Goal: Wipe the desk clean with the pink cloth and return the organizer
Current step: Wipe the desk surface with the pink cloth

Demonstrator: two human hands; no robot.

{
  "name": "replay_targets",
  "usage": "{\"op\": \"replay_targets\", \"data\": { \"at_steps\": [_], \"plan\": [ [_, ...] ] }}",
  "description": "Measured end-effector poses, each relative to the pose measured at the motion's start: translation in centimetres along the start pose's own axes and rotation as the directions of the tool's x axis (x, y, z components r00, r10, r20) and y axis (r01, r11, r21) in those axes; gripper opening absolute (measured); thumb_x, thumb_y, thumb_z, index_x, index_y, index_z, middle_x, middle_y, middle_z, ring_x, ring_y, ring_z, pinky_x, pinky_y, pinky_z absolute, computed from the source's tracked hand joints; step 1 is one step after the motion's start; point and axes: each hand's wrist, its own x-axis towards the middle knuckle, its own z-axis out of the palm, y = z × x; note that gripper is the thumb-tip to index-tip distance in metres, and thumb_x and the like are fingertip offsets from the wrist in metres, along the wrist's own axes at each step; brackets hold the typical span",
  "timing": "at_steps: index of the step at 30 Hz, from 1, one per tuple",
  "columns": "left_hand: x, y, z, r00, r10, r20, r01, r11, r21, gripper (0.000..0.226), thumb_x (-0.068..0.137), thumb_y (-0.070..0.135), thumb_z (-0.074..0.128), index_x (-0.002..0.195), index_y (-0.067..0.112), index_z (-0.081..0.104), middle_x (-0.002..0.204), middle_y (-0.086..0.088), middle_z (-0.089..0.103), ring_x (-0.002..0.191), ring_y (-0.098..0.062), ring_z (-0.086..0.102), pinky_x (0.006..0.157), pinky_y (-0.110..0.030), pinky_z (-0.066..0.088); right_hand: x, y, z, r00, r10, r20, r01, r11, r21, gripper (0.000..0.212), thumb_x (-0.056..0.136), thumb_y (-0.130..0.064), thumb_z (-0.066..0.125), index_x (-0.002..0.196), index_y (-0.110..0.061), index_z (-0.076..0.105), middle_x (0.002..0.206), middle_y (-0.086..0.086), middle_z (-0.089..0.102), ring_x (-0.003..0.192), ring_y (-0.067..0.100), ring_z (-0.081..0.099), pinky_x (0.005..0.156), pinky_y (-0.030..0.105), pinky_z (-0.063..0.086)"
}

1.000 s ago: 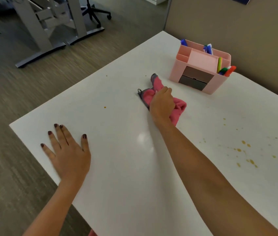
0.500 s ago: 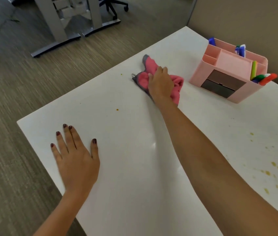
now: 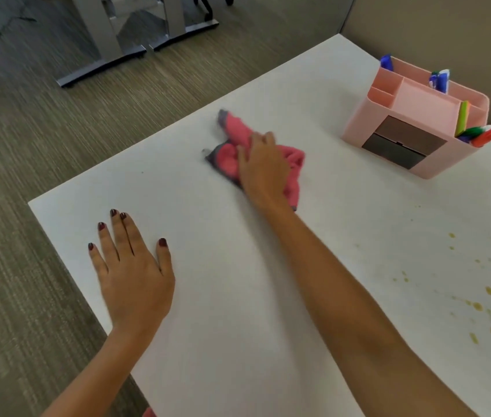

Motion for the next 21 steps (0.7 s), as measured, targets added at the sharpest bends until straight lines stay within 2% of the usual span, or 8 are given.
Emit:
{"op": "replay_targets", "data": {
  "at_steps": [2,4,7,9,11,13,17,21],
  "plan": [
    [0.0,0.0,0.1,1.0,-0.002,0.002,0.002,1.0,0.005,0.071,0.096,0.047,0.012,0.15,0.003,0.005,0.16,-0.016,0.008,0.148,-0.033,0.005,0.12,-0.053,0.007,2.9,1.6,0.0,0.988,0.14,-0.066,-0.14,0.99,-0.003,0.032,0.094,-0.032,0.044,0.115,-0.011,0.055,0.117,0.008,0.053,0.096,0.029,0.059,0.07,0.036,0.04],
    [-0.1,-0.1,0.1,1.0,-0.001,0.0,0.001,1.0,0.003,0.071,0.096,0.049,0.012,0.15,0.003,0.004,0.16,-0.015,0.007,0.148,-0.033,0.005,0.12,-0.052,0.007,5.3,1.9,0.5,0.974,0.207,-0.093,-0.207,0.978,0.008,0.031,0.095,-0.031,0.044,0.115,-0.011,0.055,0.116,0.006,0.054,0.094,0.025,0.059,0.068,0.033,0.038],
    [-0.1,0.0,0.1,1.0,0.001,-0.004,-0.001,1.0,-0.001,0.072,0.096,0.05,0.012,0.15,0.003,0.005,0.16,-0.015,0.008,0.148,-0.033,0.005,0.12,-0.052,0.007,7.6,0.6,1.5,0.975,0.203,-0.089,-0.202,0.979,0.02,0.029,0.094,-0.03,0.047,0.113,-0.011,0.058,0.114,0.005,0.055,0.093,0.023,0.06,0.066,0.03,0.037],
    [0.0,0.0,0.2,1.0,0.002,-0.005,-0.002,1.0,0.002,0.072,0.096,0.05,0.012,0.15,0.003,0.004,0.16,-0.016,0.008,0.148,-0.033,0.005,0.12,-0.053,0.008,8.5,-1.1,2.3,0.985,0.171,-0.037,-0.169,0.984,0.055,0.029,0.094,-0.03,0.048,0.114,-0.013,0.059,0.114,0.005,0.054,0.095,0.024,0.059,0.068,0.031,0.038],
    [0.0,-0.1,0.3,1.0,-0.001,-0.006,0.001,1.0,0.006,0.072,0.096,0.051,0.012,0.15,0.003,0.004,0.16,-0.016,0.009,0.148,-0.033,0.006,0.12,-0.053,0.008,8.4,-3.4,3.3,0.996,0.078,0.031,-0.08,0.993,0.089,0.029,0.093,-0.031,0.048,0.113,-0.014,0.06,0.113,0.005,0.053,0.094,0.024,0.059,0.07,0.032,0.039],
    [0.0,-0.2,0.4,1.0,-0.003,-0.009,0.003,1.0,0.011,0.072,0.097,0.051,0.011,0.15,0.003,0.004,0.16,-0.016,0.009,0.148,-0.033,0.007,0.12,-0.052,0.008,7.1,-6.0,4.5,0.993,-0.077,0.088,0.068,0.993,0.098,0.029,0.093,-0.033,0.049,0.112,-0.013,0.06,0.113,0.005,0.053,0.092,0.024,0.058,0.066,0.032,0.038],
    [0.1,-0.3,0.5,1.0,0.0,-0.022,0.0,1.0,0.025,0.071,0.098,0.05,0.01,0.15,0.002,0.005,0.16,-0.017,0.01,0.148,-0.033,0.009,0.12,-0.052,0.009,2.1,-10.5,6.3,0.922,-0.36,0.143,0.346,0.931,0.116,0.03,0.092,-0.038,0.05,0.109,-0.016,0.062,0.11,0.004,0.055,0.085,0.02,0.058,0.058,0.029,0.039],
    [0.1,-0.3,0.4,0.999,-0.013,-0.038,0.013,1.0,-0.004,0.073,0.097,0.051,0.006,0.149,0.0,-0.001,0.159,-0.021,0.009,0.147,-0.034,0.013,0.119,-0.053,0.012,-2.9,-11.2,6.1,0.853,-0.5,0.146,0.471,0.86,0.196,0.032,0.091,-0.038,0.054,0.113,-0.018,0.064,0.101,0.001,0.058,0.071,0.011,0.054,0.047,0.022,0.037]
  ]
}}
